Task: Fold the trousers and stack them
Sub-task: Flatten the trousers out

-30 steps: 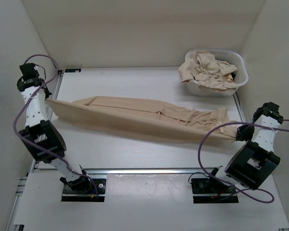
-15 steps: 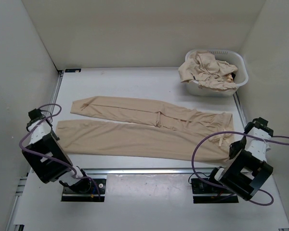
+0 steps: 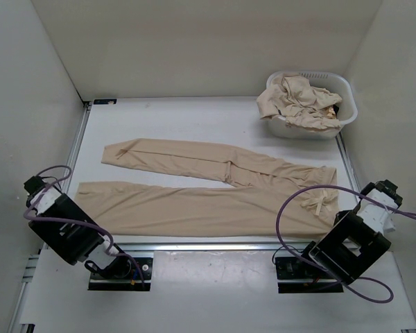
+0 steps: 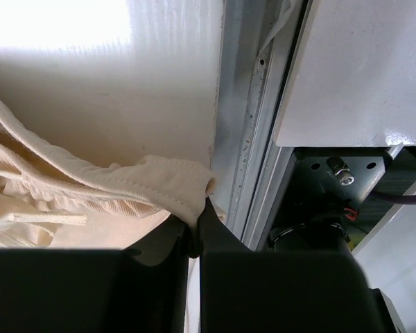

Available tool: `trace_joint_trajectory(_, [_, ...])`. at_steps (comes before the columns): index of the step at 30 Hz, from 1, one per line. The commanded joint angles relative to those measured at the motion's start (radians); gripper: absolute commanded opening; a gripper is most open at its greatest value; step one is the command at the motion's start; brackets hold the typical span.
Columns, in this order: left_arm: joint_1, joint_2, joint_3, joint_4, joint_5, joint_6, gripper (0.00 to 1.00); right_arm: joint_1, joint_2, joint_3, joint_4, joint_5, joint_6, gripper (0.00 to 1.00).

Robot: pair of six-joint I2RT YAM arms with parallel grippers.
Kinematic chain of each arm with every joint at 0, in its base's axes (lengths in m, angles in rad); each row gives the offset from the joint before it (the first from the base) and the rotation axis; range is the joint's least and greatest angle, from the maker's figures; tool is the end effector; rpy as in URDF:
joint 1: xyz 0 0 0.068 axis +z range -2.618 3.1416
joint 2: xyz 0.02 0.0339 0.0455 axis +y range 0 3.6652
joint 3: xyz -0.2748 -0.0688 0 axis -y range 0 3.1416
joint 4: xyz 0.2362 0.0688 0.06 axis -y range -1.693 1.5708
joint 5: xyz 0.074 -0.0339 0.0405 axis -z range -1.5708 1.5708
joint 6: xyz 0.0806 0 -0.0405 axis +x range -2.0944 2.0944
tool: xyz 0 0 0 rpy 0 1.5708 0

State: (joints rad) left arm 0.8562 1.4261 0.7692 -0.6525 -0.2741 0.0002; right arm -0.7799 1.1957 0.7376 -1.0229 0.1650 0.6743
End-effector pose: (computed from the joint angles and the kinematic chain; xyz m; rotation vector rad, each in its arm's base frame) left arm 0.1429 0.1980 0.1423 -1.2821 2.6805 0.5349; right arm 0.1126 -0.1300 0.1657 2.0358 2.2711 -0.2591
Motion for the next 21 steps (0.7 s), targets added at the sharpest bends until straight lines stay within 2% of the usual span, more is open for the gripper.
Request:
trace_joint_trajectory(1, [0.03, -0.024, 0.019, 0.037, -0.013, 0.0, 0.14, -0.015, 0.014, 0.019, -0.029, -0.002, 0.022, 0.0])
trace_joint_trajectory(2, [0.03, -0.024, 0.006, 0.037, -0.013, 0.0, 0.14, -0.015, 0.024, 0.019, -0.029, 0.008, 0.022, 0.04])
trace_joint_trajectory(4, [0.03, -0.036, -0.01, 0.037, -0.002, 0.0, 0.35, -0.015, 0.024, 0.031, -0.029, 0.024, 0.022, 0.33])
trace_joint_trajectory(5, [0.03, -0.036, -0.019, 0.037, 0.009, 0.0, 0.44, -0.015, 0.033, 0.043, -0.038, 0.024, 0.022, 0.6])
trace_joint_trajectory(6, [0.03, -0.036, -0.019, 0.027, 0.009, 0.0, 0.51, -0.015, 0.033, 0.052, -0.039, 0.037, 0.022, 0.69])
trace_joint_trajectory(7, [0.03, -0.045, -0.002, 0.016, 0.045, 0.0, 0.64, -0.015, 0.042, 0.071, -0.039, 0.037, 0.022, 0.74])
trace_joint_trajectory(9, [0.03, -0.046, 0.034, -0.045, 0.091, 0.0, 0.67, -0.015, 0.042, 0.083, -0.039, 0.037, 0.001, 0.79])
trace_joint_trajectory(12, [-0.035, -0.046, 0.166, -0.136, 0.173, 0.0, 0.67, 0.001, 0.064, 0.101, -0.011, -0.014, -0.012, 0.79])
trace_joint_trajectory(14, [-0.123, -0.036, 0.282, -0.211, 0.197, 0.0, 0.67, 0.072, 0.073, 0.129, -0.002, -0.015, -0.031, 0.79])
trace_joint_trajectory(16, [-0.192, -0.023, 0.364, -0.249, 0.207, 0.0, 0.67, 0.14, 0.097, 0.215, -0.012, 0.028, -0.032, 0.77])
trace_joint_trajectory(17, [-0.26, 0.002, 0.443, -0.283, 0.207, 0.0, 0.67, 0.204, 0.097, 0.25, -0.025, 0.077, -0.041, 0.77])
trace_joint_trajectory(21, [-0.413, 0.129, 0.642, -0.331, 0.23, 0.0, 0.7, 0.281, 0.168, 0.425, -0.016, 0.111, -0.028, 0.7])
